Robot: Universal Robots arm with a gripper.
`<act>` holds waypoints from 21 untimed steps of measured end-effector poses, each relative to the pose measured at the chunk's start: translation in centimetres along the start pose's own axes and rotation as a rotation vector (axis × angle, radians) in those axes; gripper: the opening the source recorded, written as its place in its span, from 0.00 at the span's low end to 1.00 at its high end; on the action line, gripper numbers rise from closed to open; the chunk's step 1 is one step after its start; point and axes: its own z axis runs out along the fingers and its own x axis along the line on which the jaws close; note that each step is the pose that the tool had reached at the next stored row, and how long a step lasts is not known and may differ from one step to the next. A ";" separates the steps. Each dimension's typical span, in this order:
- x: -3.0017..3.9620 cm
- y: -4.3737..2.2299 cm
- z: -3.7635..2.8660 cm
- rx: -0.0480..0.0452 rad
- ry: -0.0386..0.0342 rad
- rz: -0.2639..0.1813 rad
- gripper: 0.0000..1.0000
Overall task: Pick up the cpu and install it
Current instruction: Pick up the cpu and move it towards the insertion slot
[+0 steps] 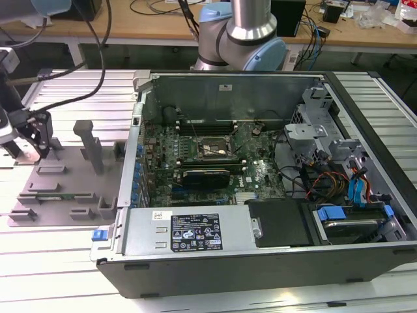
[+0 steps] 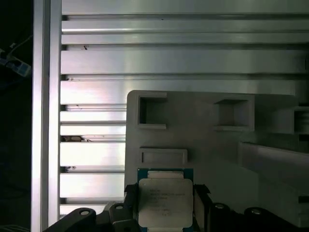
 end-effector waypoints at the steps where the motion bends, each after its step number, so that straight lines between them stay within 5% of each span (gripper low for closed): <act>1: 0.00 0.01 -0.39 -0.0001 -0.0001 0.000 0.55; 21: 0.03 0.40 -7.86 0.0000 -0.0001 0.000 0.55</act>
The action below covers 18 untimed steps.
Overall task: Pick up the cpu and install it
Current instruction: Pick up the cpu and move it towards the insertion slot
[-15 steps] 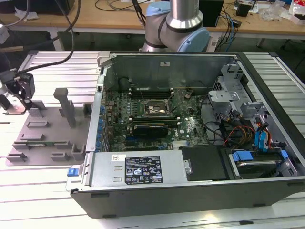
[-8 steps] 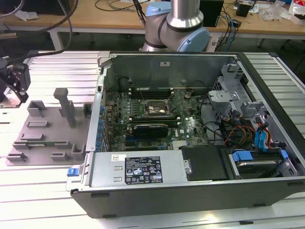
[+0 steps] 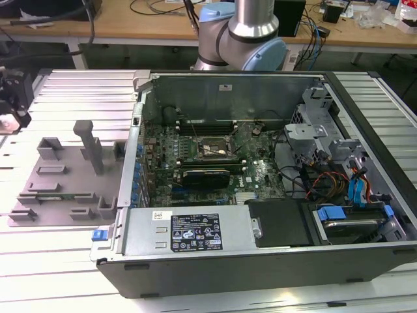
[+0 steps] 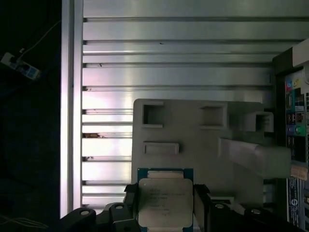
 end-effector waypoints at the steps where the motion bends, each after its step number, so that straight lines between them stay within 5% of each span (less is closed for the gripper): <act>1: 0.00 0.03 -0.35 0.0000 0.0000 0.000 0.55; 11: 0.02 0.35 -4.54 0.0000 0.0000 0.000 0.55; 18: 0.02 0.36 -4.71 0.0000 0.0000 0.000 0.55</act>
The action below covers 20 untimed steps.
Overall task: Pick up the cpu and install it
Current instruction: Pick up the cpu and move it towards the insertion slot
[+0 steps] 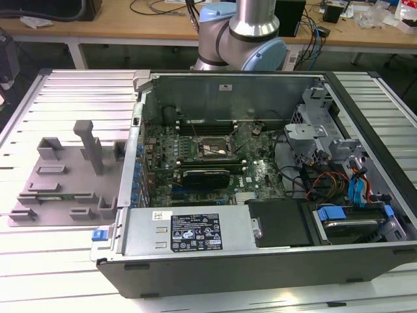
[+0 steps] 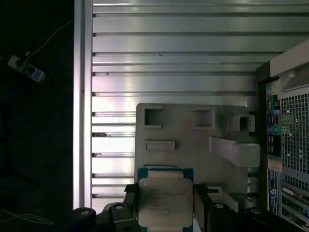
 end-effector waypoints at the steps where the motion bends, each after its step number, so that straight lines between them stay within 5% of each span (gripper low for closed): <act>1: -0.13 0.00 -0.01 0.0002 0.0002 0.000 0.55; 20: -5.31 0.02 -0.02 0.0000 0.0000 0.000 0.55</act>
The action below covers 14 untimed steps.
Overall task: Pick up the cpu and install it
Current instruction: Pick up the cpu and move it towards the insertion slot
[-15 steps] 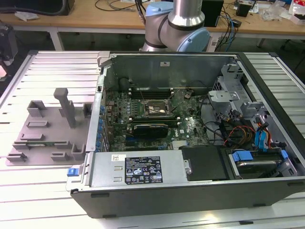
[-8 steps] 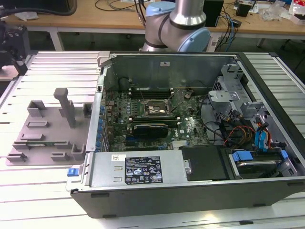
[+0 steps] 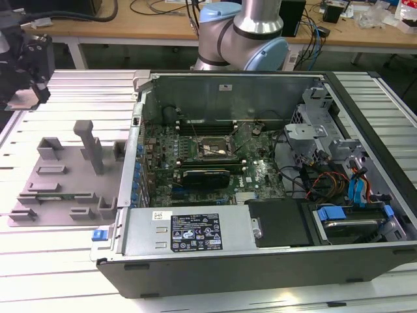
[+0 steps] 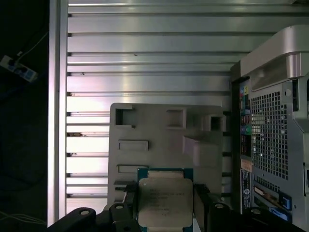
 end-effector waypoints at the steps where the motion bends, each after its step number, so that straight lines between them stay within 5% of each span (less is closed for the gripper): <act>1: -0.23 0.00 0.00 0.0001 0.0000 0.000 0.55; 9: -3.46 0.02 -0.01 0.0000 0.0000 0.000 0.55; 14: -4.76 0.02 -0.02 0.0001 0.0001 0.000 0.55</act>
